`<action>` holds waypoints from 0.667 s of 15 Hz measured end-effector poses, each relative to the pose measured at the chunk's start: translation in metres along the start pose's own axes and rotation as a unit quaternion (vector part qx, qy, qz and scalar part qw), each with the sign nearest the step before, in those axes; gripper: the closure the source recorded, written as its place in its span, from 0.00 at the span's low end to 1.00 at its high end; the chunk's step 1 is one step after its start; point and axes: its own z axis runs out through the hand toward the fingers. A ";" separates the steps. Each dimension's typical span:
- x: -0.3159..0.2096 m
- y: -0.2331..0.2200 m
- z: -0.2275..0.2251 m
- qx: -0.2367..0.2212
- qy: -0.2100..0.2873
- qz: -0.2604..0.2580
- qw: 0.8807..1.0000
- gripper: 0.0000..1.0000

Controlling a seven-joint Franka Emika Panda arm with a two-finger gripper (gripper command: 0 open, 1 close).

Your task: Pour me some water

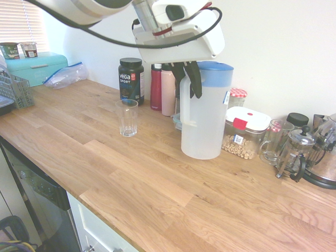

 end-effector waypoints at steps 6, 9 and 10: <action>-0.015 0.016 0.023 -0.005 0.017 0.036 0.999 1.00; -0.022 0.020 0.033 0.002 0.010 0.042 0.999 1.00; -0.025 0.022 0.037 0.008 0.002 0.047 0.999 1.00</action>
